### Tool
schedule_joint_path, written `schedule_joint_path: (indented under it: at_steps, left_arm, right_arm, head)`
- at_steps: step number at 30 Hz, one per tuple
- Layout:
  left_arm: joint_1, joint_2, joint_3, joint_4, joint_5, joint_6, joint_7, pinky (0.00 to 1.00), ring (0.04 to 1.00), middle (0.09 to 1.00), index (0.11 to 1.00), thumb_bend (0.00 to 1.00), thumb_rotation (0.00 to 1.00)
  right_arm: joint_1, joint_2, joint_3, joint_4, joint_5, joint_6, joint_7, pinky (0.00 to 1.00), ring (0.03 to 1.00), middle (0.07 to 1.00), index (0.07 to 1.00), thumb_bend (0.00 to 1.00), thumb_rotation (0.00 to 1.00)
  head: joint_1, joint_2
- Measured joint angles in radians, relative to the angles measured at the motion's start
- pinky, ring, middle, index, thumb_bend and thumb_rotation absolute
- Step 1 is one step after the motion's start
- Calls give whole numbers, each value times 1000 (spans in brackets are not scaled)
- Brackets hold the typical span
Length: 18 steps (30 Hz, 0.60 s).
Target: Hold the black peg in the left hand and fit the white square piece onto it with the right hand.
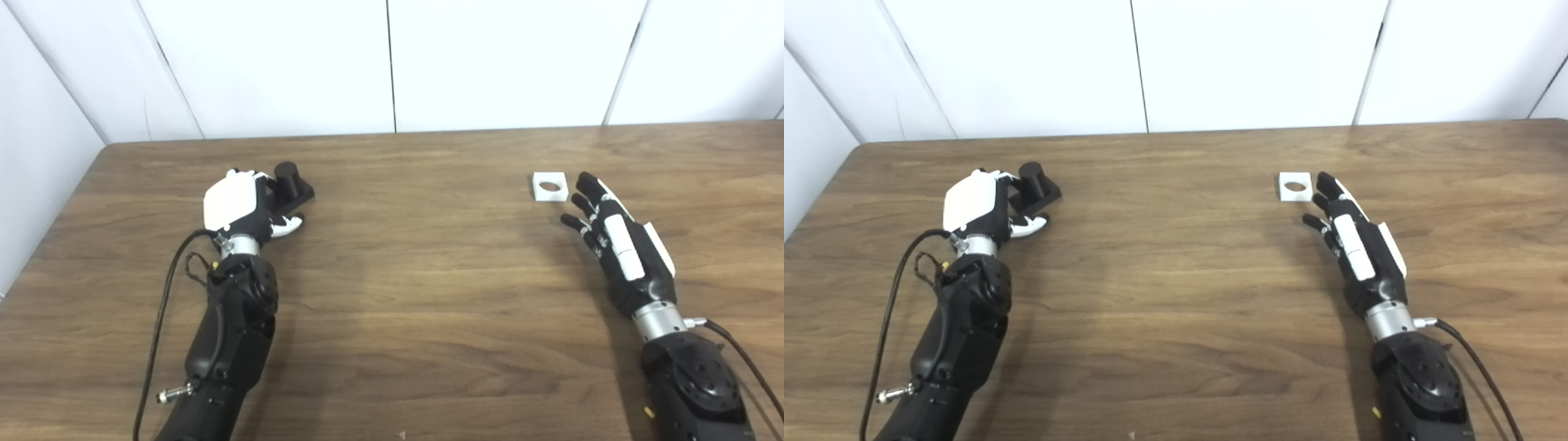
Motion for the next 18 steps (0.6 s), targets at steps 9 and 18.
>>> schedule_joint_path:
  at_steps: [9, 18]
  left_arm:
    - [7, 0, 0, 0, -40, 0, 28, 893, 966, 878, 706, 766, 237]
    - [22, -3, -4, -22, -86, 0, 70, 850, 946, 865, 678, 742, 226]
  right_arm:
    - [0, -1, 1, 1, 1, 0, 2, 849, 958, 959, 918, 655, 810]
    - [-3, -8, 1, 6, 8, 4, 11, 851, 962, 962, 926, 630, 799]
  head:
    - [3, 2]
    - [9, 2]
